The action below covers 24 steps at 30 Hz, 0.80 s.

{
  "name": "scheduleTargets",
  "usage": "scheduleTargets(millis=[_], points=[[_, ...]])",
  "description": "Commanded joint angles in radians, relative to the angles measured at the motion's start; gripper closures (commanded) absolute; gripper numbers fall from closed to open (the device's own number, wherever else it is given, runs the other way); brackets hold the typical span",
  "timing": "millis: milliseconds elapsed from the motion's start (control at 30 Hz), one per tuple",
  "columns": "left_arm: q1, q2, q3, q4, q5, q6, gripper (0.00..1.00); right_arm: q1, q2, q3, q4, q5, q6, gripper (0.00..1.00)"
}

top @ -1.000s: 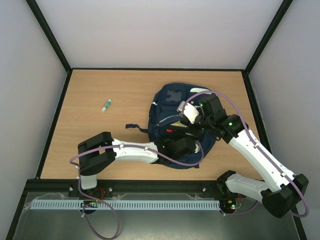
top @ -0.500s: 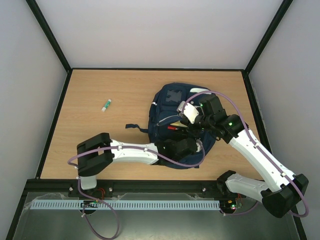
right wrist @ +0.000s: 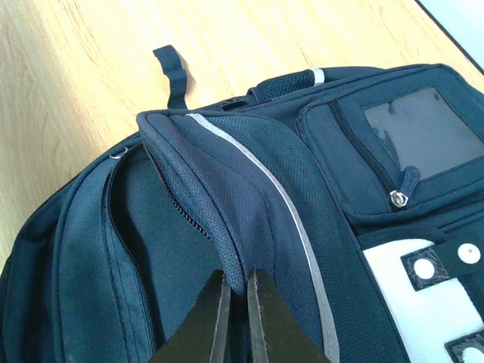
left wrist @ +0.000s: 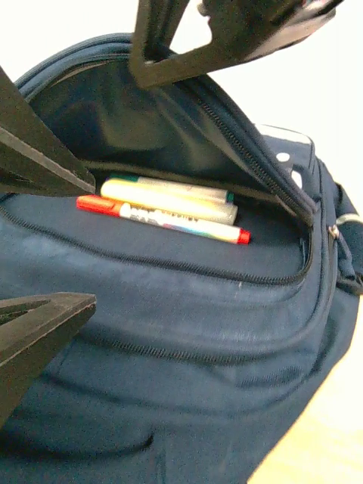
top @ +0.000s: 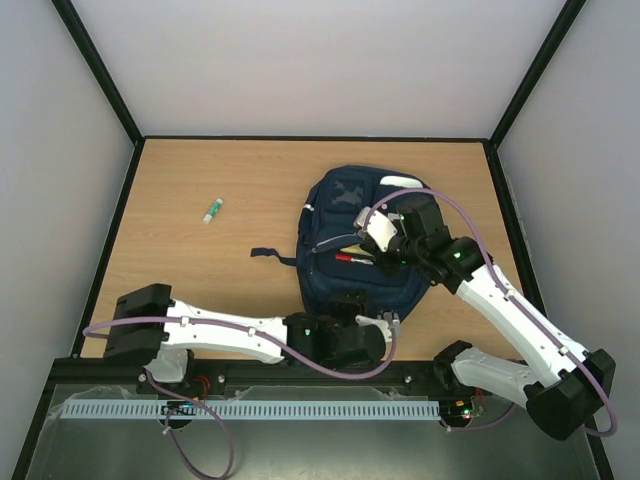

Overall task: Pack the student bag
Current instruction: Place the stationery in the student bag, then pick up the stationery from the center of the board.

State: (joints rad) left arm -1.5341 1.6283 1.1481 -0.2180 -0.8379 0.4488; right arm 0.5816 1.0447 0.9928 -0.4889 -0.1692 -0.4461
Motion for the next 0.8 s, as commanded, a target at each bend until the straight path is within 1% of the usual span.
scheduleTargets(millis=[0,100,200,267,300,333,400,467,500,533,567,600,700,767], points=[[-0.070,-0.061,-0.017,-0.216,-0.021,-0.291,0.64,-0.007,-0.022,-0.053,0.104,0.003,0.037,0.99],[-0.129,-0.121,-0.049,-0.309,-0.104,-0.448,0.64,-0.009,-0.028,-0.098,0.133,-0.022,0.050,0.99],[-0.153,-0.223,-0.068,-0.364,-0.097,-0.586,0.64,-0.009,-0.048,-0.176,0.170,-0.053,0.044,0.99],[-0.151,-0.317,-0.085,-0.367,-0.096,-0.649,0.62,-0.009,-0.065,-0.246,0.199,-0.068,0.041,0.99],[-0.144,-0.359,-0.094,-0.366,-0.111,-0.699,0.59,-0.009,-0.070,-0.272,0.211,-0.082,0.040,0.99],[-0.131,-0.394,-0.100,-0.369,-0.127,-0.741,0.53,-0.009,-0.074,-0.298,0.221,-0.100,0.038,0.99],[-0.075,-0.469,-0.101,-0.387,-0.144,-0.814,0.44,-0.009,-0.075,-0.329,0.224,-0.121,0.027,0.98],[0.020,-0.534,-0.110,-0.379,-0.118,-0.843,0.37,-0.009,-0.073,-0.343,0.226,-0.117,0.017,0.98],[0.083,-0.563,-0.115,-0.370,-0.081,-0.843,0.33,-0.009,-0.068,-0.350,0.228,-0.117,0.015,0.98],[0.156,-0.588,-0.118,-0.364,-0.036,-0.846,0.24,-0.009,-0.063,-0.352,0.225,-0.122,0.013,0.98],[0.249,-0.605,-0.117,-0.356,0.033,-0.841,0.20,-0.009,-0.056,-0.351,0.220,-0.134,0.011,0.98],[0.381,-0.617,-0.112,-0.351,0.106,-0.840,0.18,-0.009,-0.050,-0.348,0.212,-0.147,0.008,0.98],[0.621,-0.630,-0.123,-0.298,0.257,-0.833,0.18,-0.009,-0.042,-0.345,0.201,-0.157,0.001,0.97],[0.779,-0.601,-0.119,-0.273,0.368,-0.825,0.18,-0.009,-0.042,-0.348,0.201,-0.156,-0.005,0.97]])
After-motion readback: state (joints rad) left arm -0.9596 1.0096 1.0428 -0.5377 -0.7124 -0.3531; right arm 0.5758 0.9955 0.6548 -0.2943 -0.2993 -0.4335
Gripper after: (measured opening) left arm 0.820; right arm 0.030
